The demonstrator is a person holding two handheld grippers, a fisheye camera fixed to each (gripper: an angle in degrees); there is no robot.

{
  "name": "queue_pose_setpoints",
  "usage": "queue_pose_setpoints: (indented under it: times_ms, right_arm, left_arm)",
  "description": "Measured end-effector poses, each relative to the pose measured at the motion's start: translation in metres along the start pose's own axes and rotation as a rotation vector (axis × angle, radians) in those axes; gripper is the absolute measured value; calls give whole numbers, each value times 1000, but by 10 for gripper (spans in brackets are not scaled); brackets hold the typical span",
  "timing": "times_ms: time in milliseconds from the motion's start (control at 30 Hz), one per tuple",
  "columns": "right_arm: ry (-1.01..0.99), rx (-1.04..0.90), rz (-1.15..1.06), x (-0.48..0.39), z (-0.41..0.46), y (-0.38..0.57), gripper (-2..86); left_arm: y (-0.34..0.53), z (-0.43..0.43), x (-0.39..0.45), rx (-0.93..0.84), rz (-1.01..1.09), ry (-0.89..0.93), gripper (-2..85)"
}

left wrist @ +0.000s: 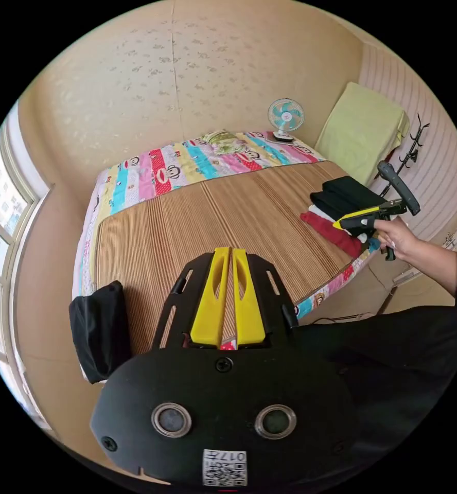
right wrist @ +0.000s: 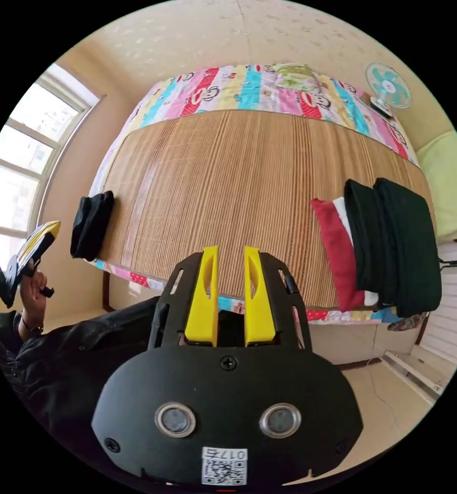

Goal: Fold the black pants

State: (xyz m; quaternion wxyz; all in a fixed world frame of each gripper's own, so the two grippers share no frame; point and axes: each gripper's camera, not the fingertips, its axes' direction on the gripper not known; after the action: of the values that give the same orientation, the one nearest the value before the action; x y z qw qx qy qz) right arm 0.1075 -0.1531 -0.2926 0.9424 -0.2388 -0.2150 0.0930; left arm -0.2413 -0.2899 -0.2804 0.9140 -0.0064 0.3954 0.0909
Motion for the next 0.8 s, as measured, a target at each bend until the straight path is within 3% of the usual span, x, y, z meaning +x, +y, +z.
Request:
queue_pose_setpoints:
  times_ms: [67,267,333,400,433,500,667,800]
  right_arm:
    - [97,55,105,57,-17,12,93]
    - [228,153,357,248,-50,16,126]
    - [168,69,424,308,-30,13,133]
    - [-215,-120,386,359,30,11,116]
    - [-294,-132,376,363,41,11,109]
    - [-382,-8,190,320,44,3,51]
    - [-663,223,-226,136,21,-17,38]
    - [-773,53,-428,-12,73,-14,47]
  left_arm:
    - [-27,15,49,29,17,147,-3]
    - [-68,50,131,6,-43,307,-6]
    - [-69,60,143,-22,-86,368,-6]
    - [-65,70,153,-54,-130,394,-7]
    - [-61,75,158,-83,-167,381,-7]
    - [-55,79,164,-121,-208,346,-8]
    - [-57,81,179,-133,-253,294,-10]
    - [-70,88,197,-144,-229,272,-10]
